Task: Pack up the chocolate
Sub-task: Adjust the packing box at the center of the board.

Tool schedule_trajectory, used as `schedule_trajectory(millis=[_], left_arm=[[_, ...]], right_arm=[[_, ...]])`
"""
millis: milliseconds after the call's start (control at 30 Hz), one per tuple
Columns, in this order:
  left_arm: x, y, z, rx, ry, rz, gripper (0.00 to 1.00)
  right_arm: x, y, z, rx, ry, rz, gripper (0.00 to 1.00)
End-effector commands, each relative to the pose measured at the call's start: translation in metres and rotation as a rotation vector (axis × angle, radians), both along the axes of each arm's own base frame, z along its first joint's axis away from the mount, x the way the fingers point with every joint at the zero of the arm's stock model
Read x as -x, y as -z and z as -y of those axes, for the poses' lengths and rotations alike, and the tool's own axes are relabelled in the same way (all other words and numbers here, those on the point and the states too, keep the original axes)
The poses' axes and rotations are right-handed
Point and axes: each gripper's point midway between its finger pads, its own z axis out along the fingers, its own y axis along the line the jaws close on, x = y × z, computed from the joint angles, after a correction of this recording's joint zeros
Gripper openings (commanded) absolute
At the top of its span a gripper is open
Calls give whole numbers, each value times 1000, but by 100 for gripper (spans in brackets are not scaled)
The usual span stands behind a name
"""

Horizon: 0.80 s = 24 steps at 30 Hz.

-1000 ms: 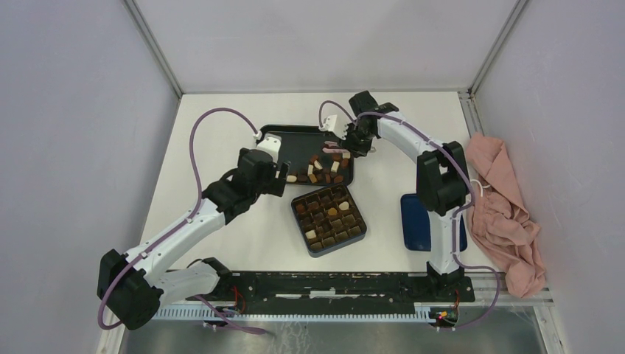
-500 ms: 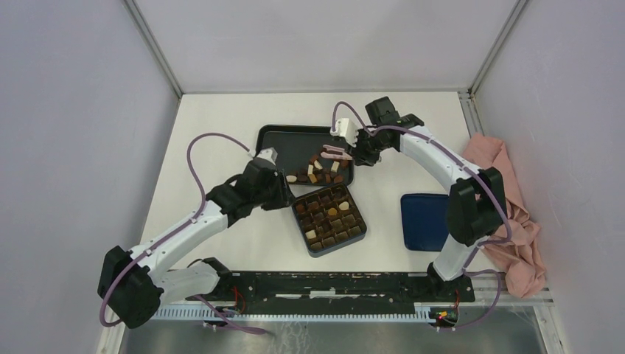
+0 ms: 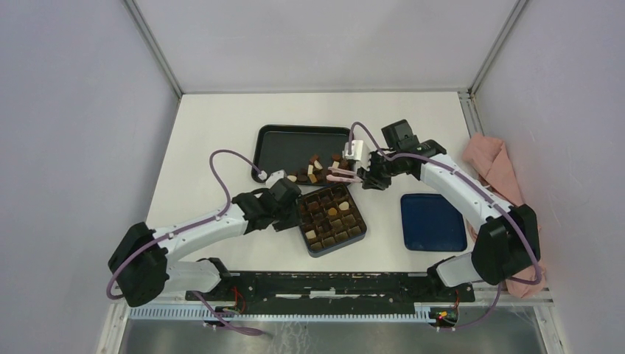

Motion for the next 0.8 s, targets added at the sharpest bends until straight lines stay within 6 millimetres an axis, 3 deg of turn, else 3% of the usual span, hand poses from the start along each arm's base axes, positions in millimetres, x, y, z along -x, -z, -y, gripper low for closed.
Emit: schedule_trajectory(millis=[0,233,567,633,767], left_arm=[[-16,-1,4,-40,-93,35,47],[-26,7,6,-125,-88,43,27],[-35,12,7,-202,-69,58,9],[-36,10,7,-203,-70,68,2],[-42,-8,5,-191,-97,143,2]], right_arm=[[11,-14,-5,-59,-39,44,19],[21,-15,-3,-67,-59,47,19],[30,-17,-1,-73,-74,44,19],[32,-18,0,-71,-77,41,19],[36,-21,3,-62,-80,48,19]])
